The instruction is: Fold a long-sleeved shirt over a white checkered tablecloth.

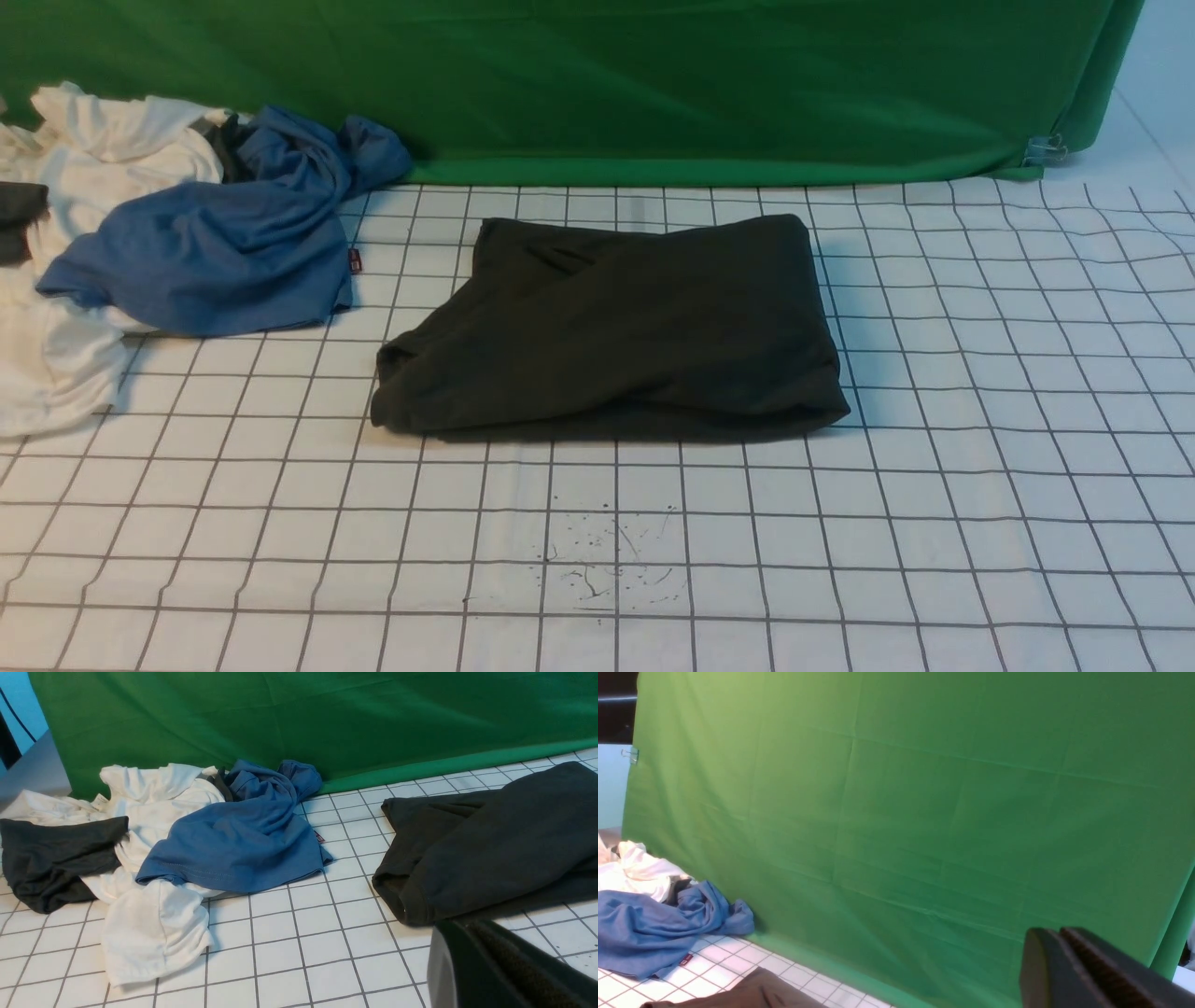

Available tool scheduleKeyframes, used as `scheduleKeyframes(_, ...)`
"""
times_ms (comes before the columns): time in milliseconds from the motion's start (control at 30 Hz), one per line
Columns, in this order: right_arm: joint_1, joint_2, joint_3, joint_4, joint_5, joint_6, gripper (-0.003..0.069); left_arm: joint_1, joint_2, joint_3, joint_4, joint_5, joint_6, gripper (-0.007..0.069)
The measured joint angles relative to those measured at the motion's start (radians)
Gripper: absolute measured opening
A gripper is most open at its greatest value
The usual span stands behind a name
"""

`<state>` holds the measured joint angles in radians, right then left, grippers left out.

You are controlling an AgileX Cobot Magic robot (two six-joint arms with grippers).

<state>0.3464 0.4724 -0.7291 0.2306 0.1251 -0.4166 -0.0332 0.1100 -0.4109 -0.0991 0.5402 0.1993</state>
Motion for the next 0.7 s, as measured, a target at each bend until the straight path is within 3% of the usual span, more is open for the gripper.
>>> scheduleKeyframes(433, 0.0, 0.0, 0.023, 0.0, -0.065, 0.0, 0.0102, 0.0, 0.0, 0.0, 0.0, 0.0, 0.001, -0.0031)
scheduleKeyframes(600, 0.0, 0.0, 0.069, 0.0, -0.087, 0.003, 0.002, 0.002, 0.0, 0.0, 0.0, 0.0, 0.001, -0.0031)
scheduleKeyframes(700, -0.011, -0.016, 0.116, 0.0, -0.091, 0.039, 0.0012, 0.002, 0.0, 0.0, 0.0, 0.0, 0.001, -0.0031)
